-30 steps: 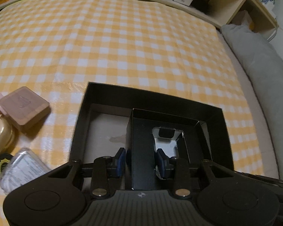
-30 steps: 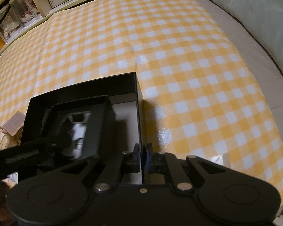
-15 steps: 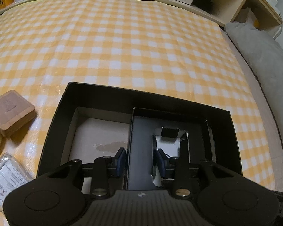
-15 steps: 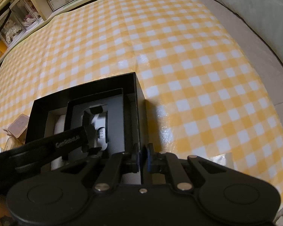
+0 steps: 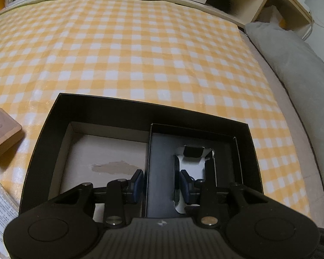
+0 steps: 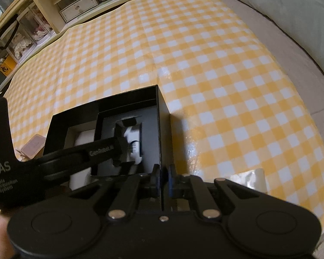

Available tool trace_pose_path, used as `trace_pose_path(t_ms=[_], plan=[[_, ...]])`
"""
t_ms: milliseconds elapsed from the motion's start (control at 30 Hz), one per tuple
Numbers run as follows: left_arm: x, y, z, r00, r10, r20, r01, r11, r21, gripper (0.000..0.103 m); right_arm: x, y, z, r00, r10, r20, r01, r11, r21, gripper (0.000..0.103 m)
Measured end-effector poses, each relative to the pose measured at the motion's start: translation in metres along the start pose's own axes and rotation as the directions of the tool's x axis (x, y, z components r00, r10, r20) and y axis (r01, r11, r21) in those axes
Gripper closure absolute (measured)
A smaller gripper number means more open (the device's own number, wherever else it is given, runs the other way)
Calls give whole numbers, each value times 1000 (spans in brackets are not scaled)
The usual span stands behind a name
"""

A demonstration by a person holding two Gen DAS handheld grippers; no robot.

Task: Organize rigid objects
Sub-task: 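Lower the small black box into the large black box with the left tool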

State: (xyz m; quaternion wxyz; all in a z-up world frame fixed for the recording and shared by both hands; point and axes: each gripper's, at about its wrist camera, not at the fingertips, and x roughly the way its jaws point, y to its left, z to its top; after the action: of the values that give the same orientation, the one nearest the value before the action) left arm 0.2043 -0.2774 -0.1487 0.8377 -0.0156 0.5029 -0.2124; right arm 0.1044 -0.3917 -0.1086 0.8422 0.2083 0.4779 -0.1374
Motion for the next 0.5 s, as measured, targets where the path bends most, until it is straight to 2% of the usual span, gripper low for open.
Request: trace_pose_path(t_ms=[167,267,367,500], plan=[[2,2,1,1000,-17,4,17,1000,1,64,0,-1,-4,1000,-2,6,2,1000,0,96],[2,8,1,999,-41,-1,41,999,-29,63,0,-2,-5,1000,-2,6,2,1000,0,96],[2,11,2,998,-60,-4,60,997,-50,58,0,-1,-5,1000,0,6,0,1000,3,96],[-1,16,3,994,-108,-7,107,991,-80,38,1,-2,-5,1000,0,6,0,1000,4,96]])
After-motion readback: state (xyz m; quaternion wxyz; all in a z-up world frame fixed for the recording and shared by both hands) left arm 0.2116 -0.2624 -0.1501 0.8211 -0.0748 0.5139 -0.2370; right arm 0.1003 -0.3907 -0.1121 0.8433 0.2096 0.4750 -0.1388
